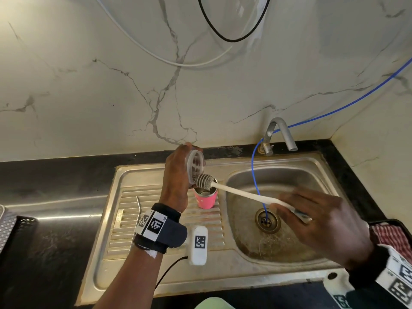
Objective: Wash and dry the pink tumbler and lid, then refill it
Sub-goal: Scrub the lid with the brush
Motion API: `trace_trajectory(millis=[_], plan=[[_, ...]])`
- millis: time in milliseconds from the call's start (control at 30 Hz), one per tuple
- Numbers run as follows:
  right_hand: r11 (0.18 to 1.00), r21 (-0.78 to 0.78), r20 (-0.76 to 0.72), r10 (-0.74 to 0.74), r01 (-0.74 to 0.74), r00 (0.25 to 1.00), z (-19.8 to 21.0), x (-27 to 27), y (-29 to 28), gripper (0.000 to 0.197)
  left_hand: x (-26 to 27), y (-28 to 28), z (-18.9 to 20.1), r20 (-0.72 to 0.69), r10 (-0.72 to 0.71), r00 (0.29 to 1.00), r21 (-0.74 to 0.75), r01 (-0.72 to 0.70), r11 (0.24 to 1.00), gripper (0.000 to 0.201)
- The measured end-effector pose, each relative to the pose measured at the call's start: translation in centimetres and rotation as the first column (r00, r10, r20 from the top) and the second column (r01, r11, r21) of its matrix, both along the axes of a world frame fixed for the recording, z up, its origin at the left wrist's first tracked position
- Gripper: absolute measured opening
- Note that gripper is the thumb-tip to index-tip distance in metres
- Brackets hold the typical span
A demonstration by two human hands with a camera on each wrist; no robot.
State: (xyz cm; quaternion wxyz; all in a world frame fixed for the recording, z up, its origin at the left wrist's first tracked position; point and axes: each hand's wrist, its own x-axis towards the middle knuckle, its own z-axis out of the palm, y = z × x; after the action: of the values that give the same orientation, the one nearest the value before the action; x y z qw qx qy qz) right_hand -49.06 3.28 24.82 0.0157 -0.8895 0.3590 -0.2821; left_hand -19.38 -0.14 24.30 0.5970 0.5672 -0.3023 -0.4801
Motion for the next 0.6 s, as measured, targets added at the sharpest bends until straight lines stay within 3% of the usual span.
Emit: trace_trajectory(millis=[133, 300, 400, 533, 600], plan=[[0.999, 0.033, 0.051, -0.010, 0.009, 0.999, 0.0, -0.3, -0.2, 0.034, -0.3, 0.0, -0.3, -0.005, -0.045, 0.999, -0.027, 0.045, 0.999, 0.036], [0.998, -0.035, -0.109, -0.057, 0.053, 0.992, 0.2, -0.7, -1.4, 0.031, -0.7, 0.1, -0.5, -0.048, -0.054, 0.997, -0.006, 0.054, 0.999, 0.035], [0.992, -0.085, -0.134, -0.099, 0.089, 0.986, 0.5, -1.0, -2.1, 0.031, -0.9, 0.1, -0.5, -0.045, -0.074, 0.996, -0.011, 0.073, 0.997, 0.046], [0.997, -0.081, -0.069, -0.006, 0.000, 0.998, 0.8, -0.3, -0.9, 0.025, -0.7, -0.3, -0.4, -0.029, -0.018, 0.999, -0.007, 0.018, 1.000, 0.038], [0.997, -0.078, -0.046, -0.001, -0.002, 0.999, 0.9, -0.2, -0.9, 0.029, -0.4, -0.2, -0.8, -0.006, -0.013, 1.000, -0.012, 0.013, 1.000, 0.024]])
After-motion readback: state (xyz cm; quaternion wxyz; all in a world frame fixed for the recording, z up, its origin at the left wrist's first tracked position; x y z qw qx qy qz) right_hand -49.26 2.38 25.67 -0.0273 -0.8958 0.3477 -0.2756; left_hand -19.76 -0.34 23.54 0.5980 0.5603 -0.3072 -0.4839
